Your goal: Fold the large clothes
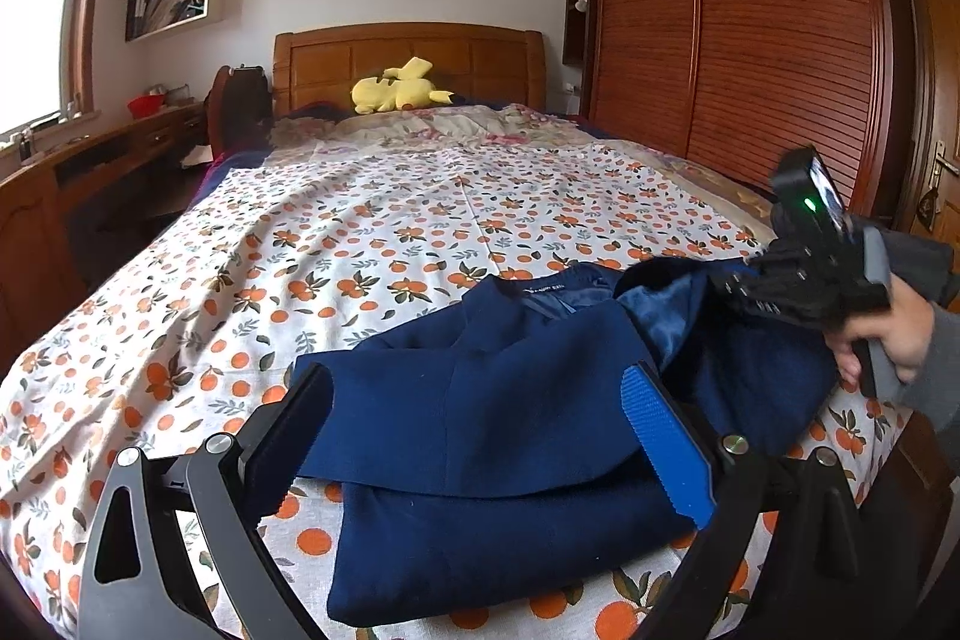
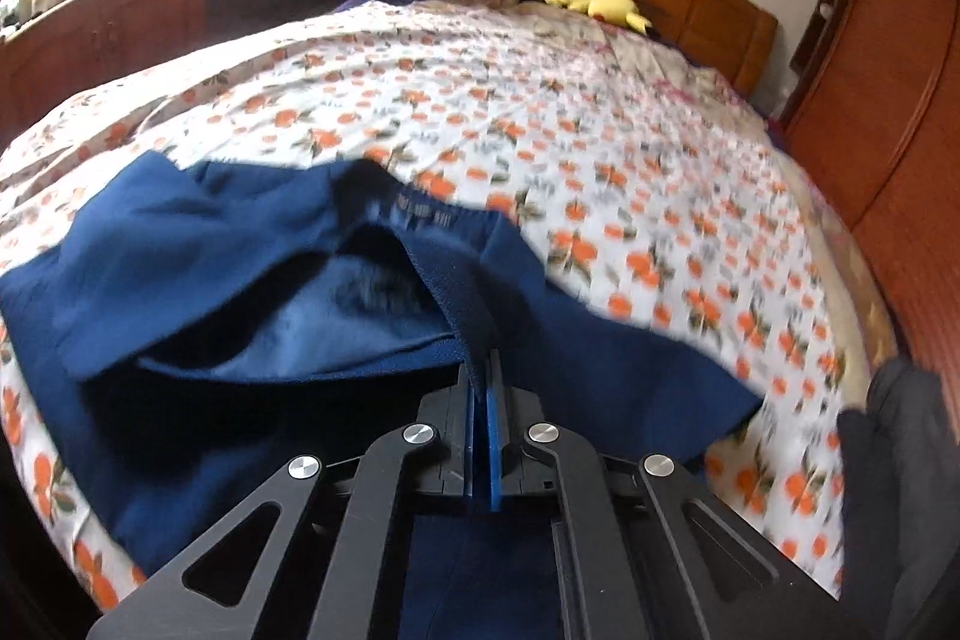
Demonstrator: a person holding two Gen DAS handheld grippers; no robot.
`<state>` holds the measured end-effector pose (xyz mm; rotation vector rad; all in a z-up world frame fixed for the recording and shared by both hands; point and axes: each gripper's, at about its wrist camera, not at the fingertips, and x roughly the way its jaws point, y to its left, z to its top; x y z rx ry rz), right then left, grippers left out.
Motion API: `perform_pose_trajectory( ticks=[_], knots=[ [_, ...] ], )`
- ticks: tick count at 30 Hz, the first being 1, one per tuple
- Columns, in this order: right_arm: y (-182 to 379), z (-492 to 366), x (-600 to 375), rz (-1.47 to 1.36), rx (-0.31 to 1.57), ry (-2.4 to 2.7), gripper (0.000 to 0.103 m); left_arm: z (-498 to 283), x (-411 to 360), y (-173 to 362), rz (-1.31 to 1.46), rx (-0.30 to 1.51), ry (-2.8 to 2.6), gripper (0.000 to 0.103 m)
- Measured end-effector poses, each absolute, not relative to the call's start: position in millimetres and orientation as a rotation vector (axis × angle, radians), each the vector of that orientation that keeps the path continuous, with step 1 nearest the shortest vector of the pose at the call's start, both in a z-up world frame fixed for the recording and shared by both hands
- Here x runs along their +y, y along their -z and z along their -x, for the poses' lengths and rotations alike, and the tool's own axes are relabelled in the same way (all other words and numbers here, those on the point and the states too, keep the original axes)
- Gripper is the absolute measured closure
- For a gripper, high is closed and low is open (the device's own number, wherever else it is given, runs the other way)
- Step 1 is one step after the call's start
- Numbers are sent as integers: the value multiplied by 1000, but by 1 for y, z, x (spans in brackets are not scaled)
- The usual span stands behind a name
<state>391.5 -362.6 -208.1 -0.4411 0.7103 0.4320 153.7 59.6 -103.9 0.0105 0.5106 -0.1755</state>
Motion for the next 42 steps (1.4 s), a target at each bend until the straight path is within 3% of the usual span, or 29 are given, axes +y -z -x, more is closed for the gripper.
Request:
perform_pose_trajectory(
  ticks=[26, 29, 31, 32, 33, 42],
  knots=[
    [204, -514, -288, 514, 692, -376, 100, -154, 71, 107, -2, 533, 137, 5],
    [214, -519, -290, 492, 708, -368, 89, -157, 71, 110, -8, 540, 129, 5],
    [216, -518, -293, 477, 705, -357, 73, -159, 72, 111, -8, 546, 127, 5],
    [216, -515, -298, 454, 697, -357, 57, -160, 72, 111, -7, 547, 126, 5],
    [215, -511, -303, 435, 688, -360, 48, -161, 72, 112, -6, 549, 125, 5],
    [202, -447, -325, 402, 635, -479, 48, -165, 75, 113, -6, 556, 105, 5]
  ],
)
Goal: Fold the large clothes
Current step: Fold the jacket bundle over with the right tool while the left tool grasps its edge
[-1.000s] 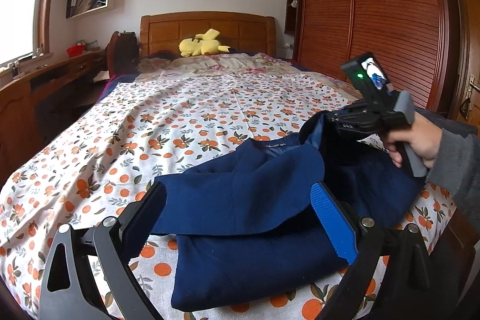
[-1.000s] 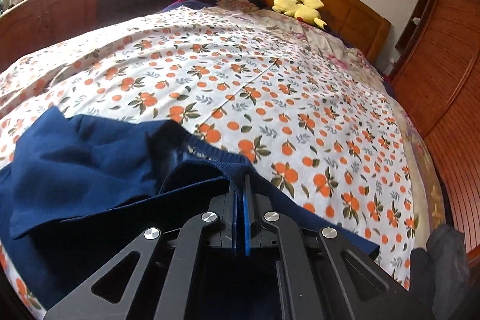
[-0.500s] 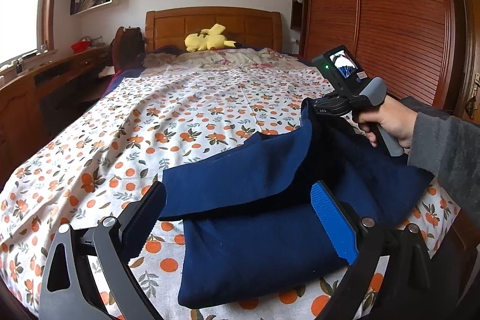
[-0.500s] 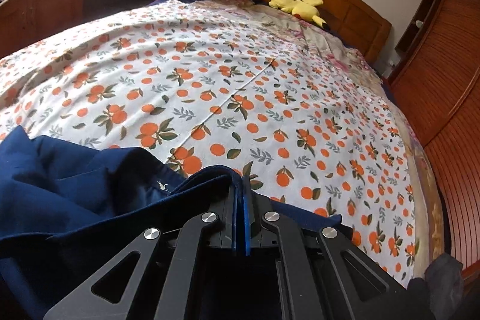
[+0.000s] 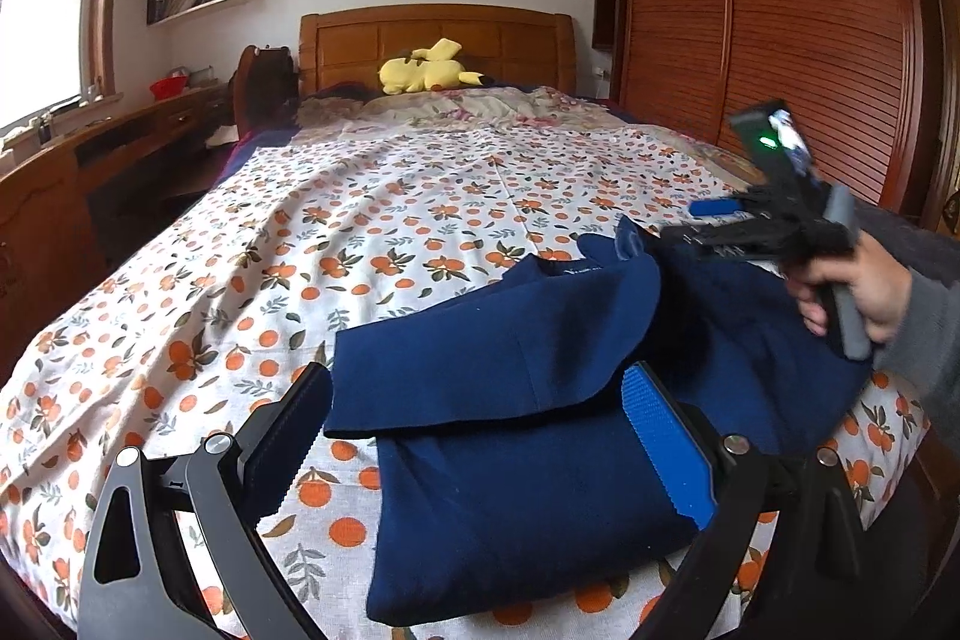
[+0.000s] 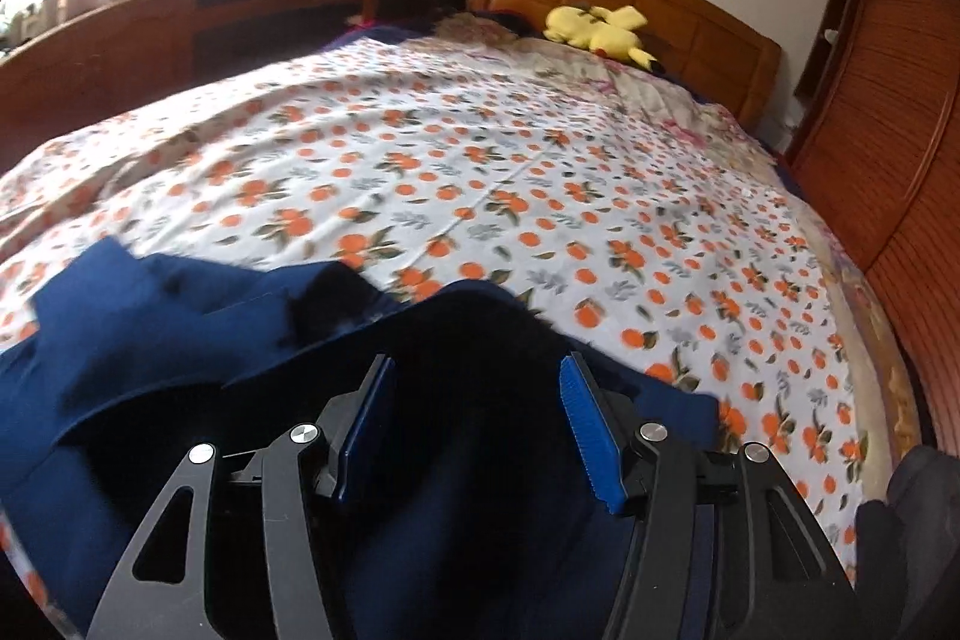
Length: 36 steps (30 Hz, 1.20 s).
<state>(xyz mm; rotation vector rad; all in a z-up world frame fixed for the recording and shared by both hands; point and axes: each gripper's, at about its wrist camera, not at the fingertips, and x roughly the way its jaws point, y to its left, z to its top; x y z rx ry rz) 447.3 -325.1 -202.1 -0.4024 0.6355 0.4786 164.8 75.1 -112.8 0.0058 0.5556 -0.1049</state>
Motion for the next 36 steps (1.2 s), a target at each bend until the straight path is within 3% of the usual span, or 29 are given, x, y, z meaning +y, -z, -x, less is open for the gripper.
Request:
perform_pose_trajectory(
  ticks=[12, 17, 23, 27, 31, 33, 35, 36],
  knots=[
    [222, -373, -307, 416, 647, -656, 48, -179, 118, 103, -24, 583, 12, 5],
    [235, -359, -300, 410, 666, -700, 48, -193, 147, 110, 21, 649, 8, 23],
    [244, -355, -293, 411, 674, -714, 48, -231, 162, 143, 9, 797, 6, 36],
    [246, -354, -291, 409, 676, -718, 48, -256, 167, 169, 37, 893, 42, 40],
    [246, -354, -291, 413, 670, -722, 48, -267, 170, 190, 99, 963, 101, 54],
    [245, -353, -292, 410, 666, -725, 48, -269, 168, 195, 123, 981, 133, 68],
    [243, -352, -291, 411, 658, -731, 48, -267, 163, 193, 127, 979, 140, 98],
    [241, -351, -289, 412, 654, -734, 48, -266, 161, 187, 129, 966, 147, 98]
  ],
)
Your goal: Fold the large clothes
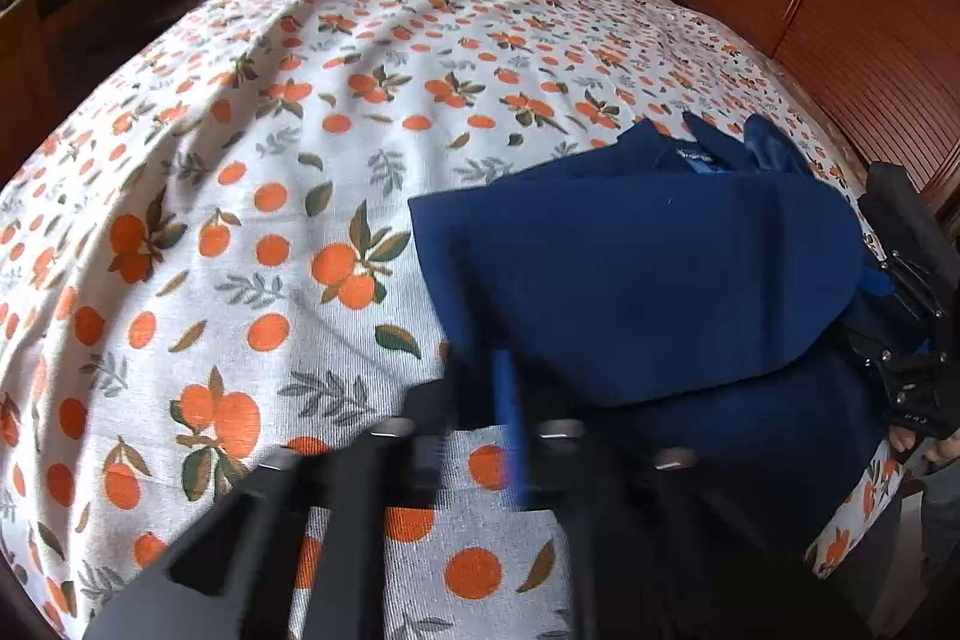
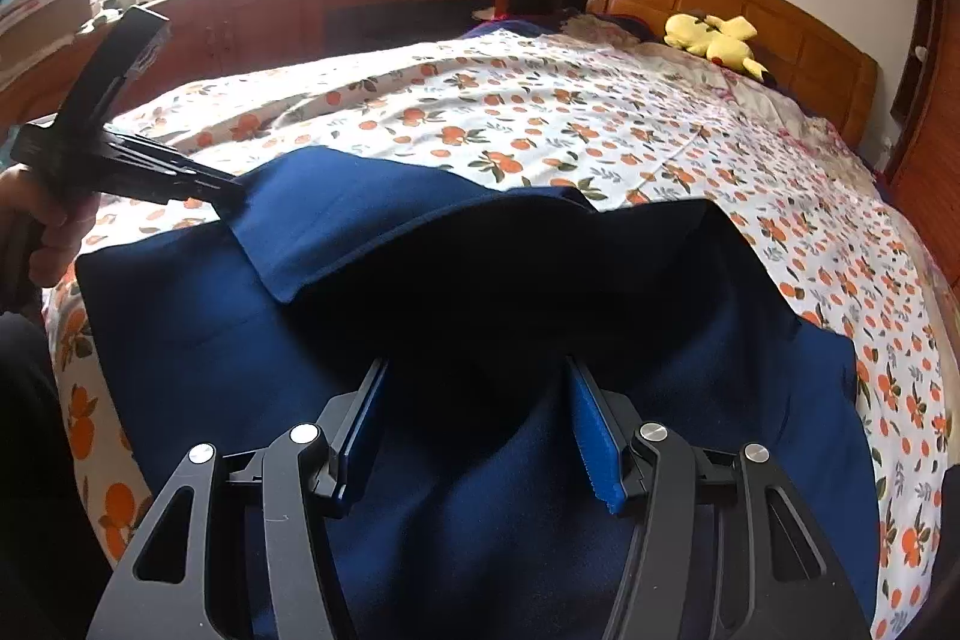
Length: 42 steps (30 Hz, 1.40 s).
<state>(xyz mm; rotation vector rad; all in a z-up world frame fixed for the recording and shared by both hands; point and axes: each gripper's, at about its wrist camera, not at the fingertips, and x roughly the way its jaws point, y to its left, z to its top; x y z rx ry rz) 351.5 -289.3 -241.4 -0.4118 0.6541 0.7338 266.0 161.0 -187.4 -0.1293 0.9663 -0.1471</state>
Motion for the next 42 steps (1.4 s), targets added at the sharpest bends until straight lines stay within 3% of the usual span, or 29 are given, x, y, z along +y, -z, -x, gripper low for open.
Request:
perform_pose_trajectory(
  ticks=[13, 22, 24, 26, 27, 30, 42],
  knots=[
    [238, -362, -261, 485, 646, -759, 47, -299, 156, 92, 178, 710, 97, 100],
    [235, -421, -245, 508, 632, -643, 48, -317, 160, 88, 230, 686, 110, 98],
    [233, -437, -244, 506, 626, -613, 49, -316, 161, 90, 215, 677, 103, 92],
    [231, -454, -241, 502, 623, -578, 54, -313, 158, 90, 184, 665, 86, 56],
    [231, -464, -241, 498, 625, -559, 55, -309, 155, 88, 169, 649, 93, 52],
    [226, -482, -245, 469, 623, -507, 60, -304, 150, 86, 142, 644, 98, 51],
    [207, -515, -331, 338, 700, -476, 60, -296, 114, 108, 48, 688, 150, 45]
  ],
)
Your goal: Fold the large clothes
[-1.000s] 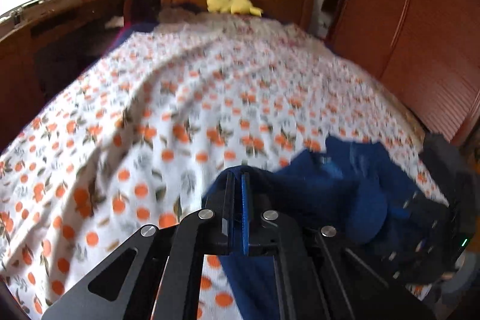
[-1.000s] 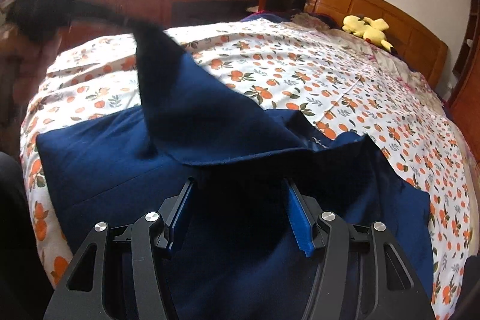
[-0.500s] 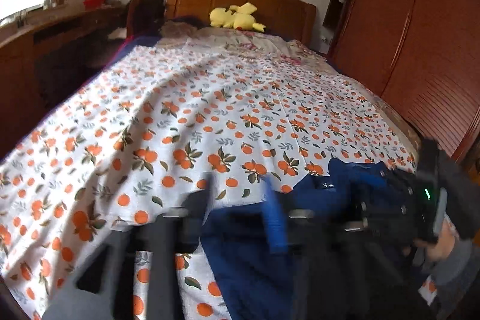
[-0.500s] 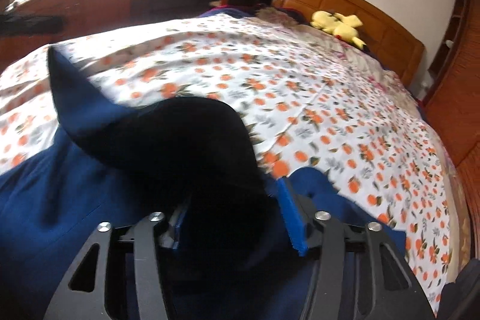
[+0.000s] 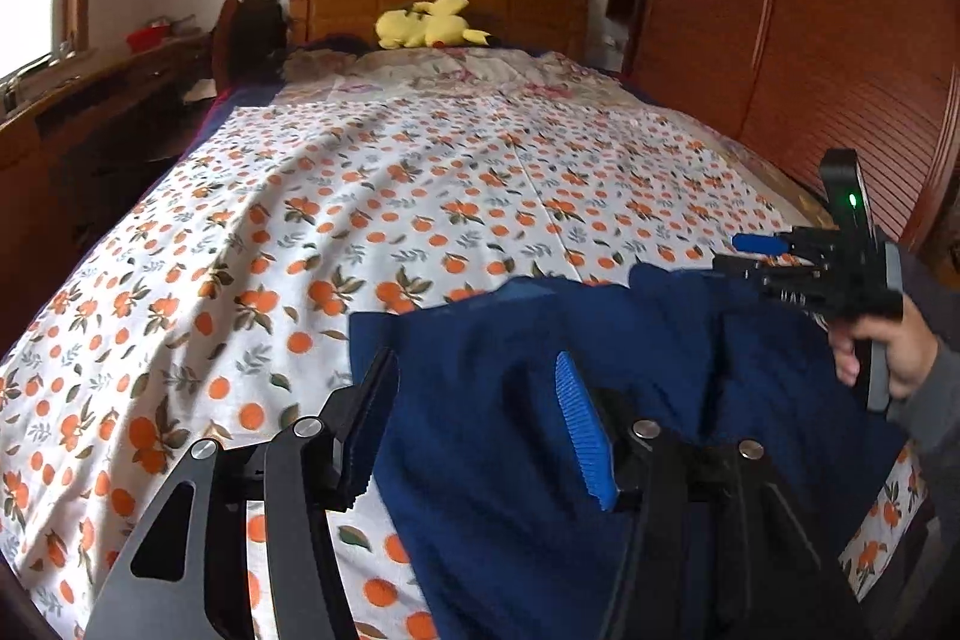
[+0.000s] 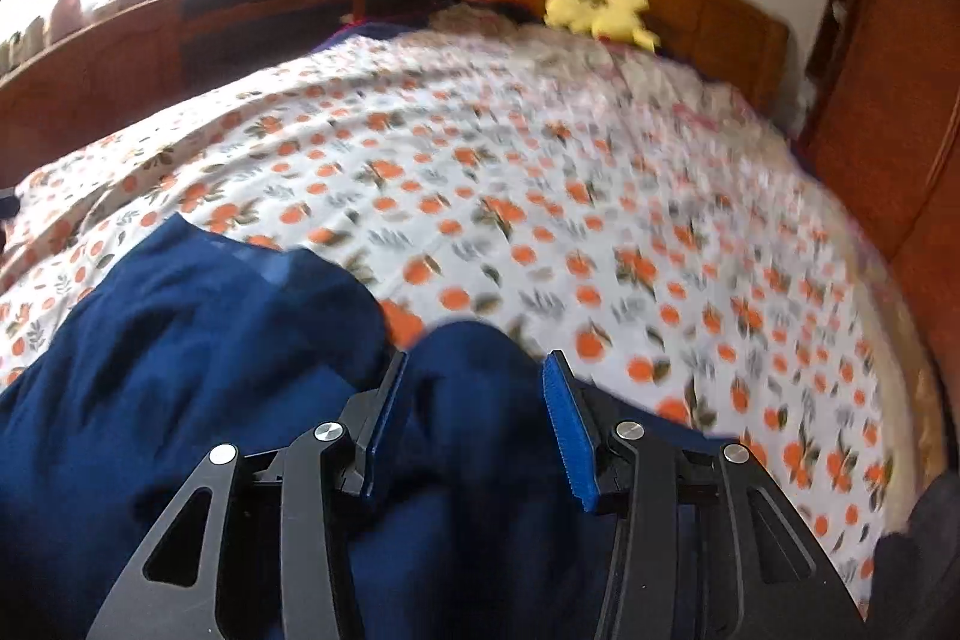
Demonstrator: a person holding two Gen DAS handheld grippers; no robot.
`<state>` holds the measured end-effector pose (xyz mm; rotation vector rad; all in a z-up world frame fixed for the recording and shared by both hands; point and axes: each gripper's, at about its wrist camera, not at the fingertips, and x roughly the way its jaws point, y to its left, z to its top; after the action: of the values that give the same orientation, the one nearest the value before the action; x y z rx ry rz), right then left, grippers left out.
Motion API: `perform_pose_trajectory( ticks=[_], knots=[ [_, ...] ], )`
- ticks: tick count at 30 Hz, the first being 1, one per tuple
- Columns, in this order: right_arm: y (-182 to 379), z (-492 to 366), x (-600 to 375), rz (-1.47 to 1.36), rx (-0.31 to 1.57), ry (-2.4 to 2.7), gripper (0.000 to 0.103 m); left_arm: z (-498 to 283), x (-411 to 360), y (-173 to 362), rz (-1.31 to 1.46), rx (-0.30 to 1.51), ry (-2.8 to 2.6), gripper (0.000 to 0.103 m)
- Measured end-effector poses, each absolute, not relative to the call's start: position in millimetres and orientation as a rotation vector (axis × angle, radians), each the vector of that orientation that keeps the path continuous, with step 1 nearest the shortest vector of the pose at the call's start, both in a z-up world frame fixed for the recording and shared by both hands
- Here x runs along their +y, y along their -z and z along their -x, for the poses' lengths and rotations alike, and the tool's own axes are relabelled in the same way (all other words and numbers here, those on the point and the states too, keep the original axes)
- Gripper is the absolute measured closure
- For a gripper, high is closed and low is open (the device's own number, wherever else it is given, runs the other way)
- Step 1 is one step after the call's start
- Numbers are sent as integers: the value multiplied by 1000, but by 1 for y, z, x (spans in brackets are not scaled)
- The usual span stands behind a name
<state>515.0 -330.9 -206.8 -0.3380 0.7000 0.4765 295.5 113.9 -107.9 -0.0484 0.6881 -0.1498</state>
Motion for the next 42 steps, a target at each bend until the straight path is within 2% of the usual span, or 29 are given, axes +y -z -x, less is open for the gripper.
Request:
perform_pose_trajectory(
  ticks=[4, 9, 10, 12, 14, 18, 19, 20, 21, 22, 24, 30, 35, 37, 38, 40, 41, 42],
  knots=[
    [211, -518, -345, 267, 743, -496, 60, -294, 95, 115, 10, 697, 171, 39],
    [211, -504, -327, 236, 755, -595, 58, -292, 81, 120, -10, 703, 195, 38],
    [213, -501, -319, 245, 765, -620, 57, -292, 79, 121, -11, 705, 200, 38],
    [216, -500, -309, 253, 788, -637, 45, -292, 77, 122, -13, 707, 207, 38],
    [222, -502, -301, 259, 820, -631, 37, -291, 76, 122, -19, 708, 210, 38],
    [240, -510, -295, 235, 918, -621, 38, -290, 78, 123, -16, 710, 212, 38],
    [244, -510, -295, 237, 933, -622, 41, -290, 79, 123, -16, 710, 212, 38],
    [247, -509, -293, 248, 936, -618, 58, -290, 80, 123, -15, 710, 213, 38],
    [249, -509, -292, 251, 944, -626, 84, -289, 79, 123, -14, 708, 214, 38],
    [250, -509, -291, 255, 955, -640, 95, -289, 79, 122, -13, 707, 214, 38],
    [250, -507, -287, 275, 953, -658, 99, -289, 81, 122, -12, 705, 215, 38],
    [224, -514, -269, 312, 807, -592, 100, -289, 85, 120, -3, 700, 212, 38],
    [226, -545, -255, 348, 796, -490, 99, -289, 85, 121, -2, 704, 215, 38],
    [232, -555, -257, 330, 818, -449, 98, -290, 82, 122, -7, 708, 218, 36],
    [233, -559, -260, 310, 827, -444, 94, -290, 81, 122, -10, 708, 218, 33],
    [228, -560, -266, 292, 804, -429, 59, -290, 78, 123, -16, 707, 220, 31],
    [222, -558, -272, 291, 781, -405, 37, -289, 77, 123, -19, 707, 222, 31],
    [214, -556, -279, 277, 758, -410, 38, -289, 76, 124, -20, 708, 223, 30]
  ],
)
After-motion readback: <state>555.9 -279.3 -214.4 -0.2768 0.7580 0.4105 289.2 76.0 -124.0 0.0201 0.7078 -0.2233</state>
